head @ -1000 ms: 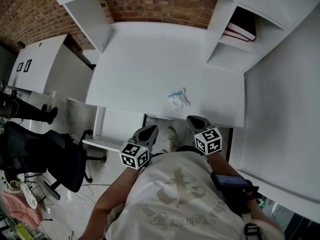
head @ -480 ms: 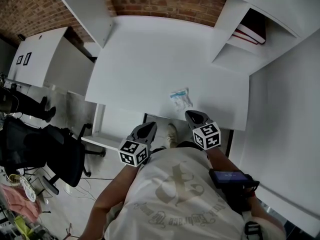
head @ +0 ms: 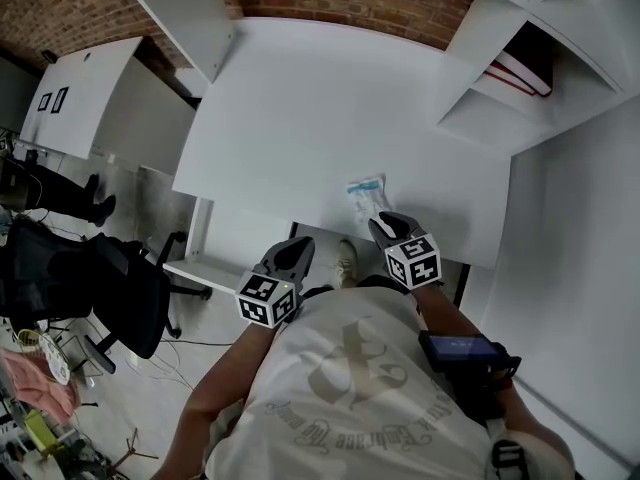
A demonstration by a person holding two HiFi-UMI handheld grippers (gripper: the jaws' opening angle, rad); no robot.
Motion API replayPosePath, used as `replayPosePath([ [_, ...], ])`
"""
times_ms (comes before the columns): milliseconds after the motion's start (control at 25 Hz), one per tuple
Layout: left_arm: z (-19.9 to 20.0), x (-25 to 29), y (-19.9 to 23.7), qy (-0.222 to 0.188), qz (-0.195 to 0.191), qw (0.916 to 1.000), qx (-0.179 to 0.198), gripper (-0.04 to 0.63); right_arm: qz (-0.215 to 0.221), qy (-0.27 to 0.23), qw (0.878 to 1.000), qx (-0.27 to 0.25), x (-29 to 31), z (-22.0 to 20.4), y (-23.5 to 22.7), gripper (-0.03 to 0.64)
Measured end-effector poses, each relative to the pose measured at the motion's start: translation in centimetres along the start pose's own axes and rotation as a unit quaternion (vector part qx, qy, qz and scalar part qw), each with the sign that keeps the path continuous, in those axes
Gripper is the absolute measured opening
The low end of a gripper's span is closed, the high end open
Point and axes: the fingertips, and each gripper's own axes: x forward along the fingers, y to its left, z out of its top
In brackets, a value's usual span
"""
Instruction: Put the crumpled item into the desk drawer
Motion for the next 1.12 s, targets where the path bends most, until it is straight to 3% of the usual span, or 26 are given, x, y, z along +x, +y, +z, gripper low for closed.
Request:
replayPosePath([
  [400,0.7,-0.6,2.1,-0.015,0.042,0.9989,-0.018,0.023,-0.008,0.035,0.999,-0.023,2.9,0.7,-1.6,0.172],
  [1120,1.3,-0.8,4.2,-0.038,0.092,0.9941,-0.044,0.023,-0.014,0.155,0.985,-0.068,6.8,-1.8,-3.9,0.173],
])
